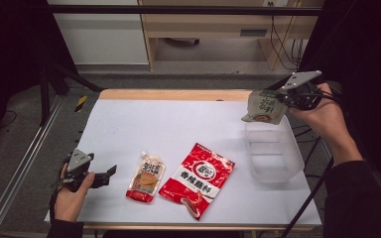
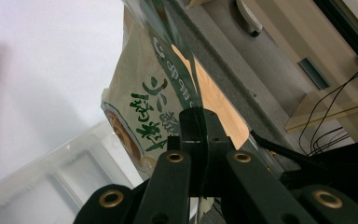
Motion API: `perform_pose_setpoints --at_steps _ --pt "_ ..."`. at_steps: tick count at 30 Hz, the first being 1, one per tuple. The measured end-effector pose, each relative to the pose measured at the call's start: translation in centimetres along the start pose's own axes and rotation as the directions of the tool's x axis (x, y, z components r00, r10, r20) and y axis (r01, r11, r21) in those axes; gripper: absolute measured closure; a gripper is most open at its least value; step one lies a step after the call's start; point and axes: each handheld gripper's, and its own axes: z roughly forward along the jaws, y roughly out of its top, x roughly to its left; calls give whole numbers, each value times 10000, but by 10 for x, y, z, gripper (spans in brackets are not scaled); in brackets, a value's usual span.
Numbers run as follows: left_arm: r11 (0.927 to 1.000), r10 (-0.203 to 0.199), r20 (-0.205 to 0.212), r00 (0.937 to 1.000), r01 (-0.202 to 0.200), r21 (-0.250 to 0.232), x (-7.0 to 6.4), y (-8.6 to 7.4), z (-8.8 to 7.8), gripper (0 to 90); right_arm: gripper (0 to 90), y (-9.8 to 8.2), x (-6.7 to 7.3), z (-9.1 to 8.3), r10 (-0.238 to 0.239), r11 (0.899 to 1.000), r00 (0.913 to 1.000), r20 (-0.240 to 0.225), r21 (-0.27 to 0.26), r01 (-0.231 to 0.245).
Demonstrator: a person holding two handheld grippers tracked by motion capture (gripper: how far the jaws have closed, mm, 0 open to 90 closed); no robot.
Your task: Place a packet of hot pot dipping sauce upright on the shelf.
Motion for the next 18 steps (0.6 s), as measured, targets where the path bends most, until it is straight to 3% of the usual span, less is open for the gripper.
perform_pose_setpoints --at_steps 18 --pt "9999 57 -4 10000 -57 84 0 0 1 52 900 -23 -7 11 283 9996 9995 -164 73 -281"
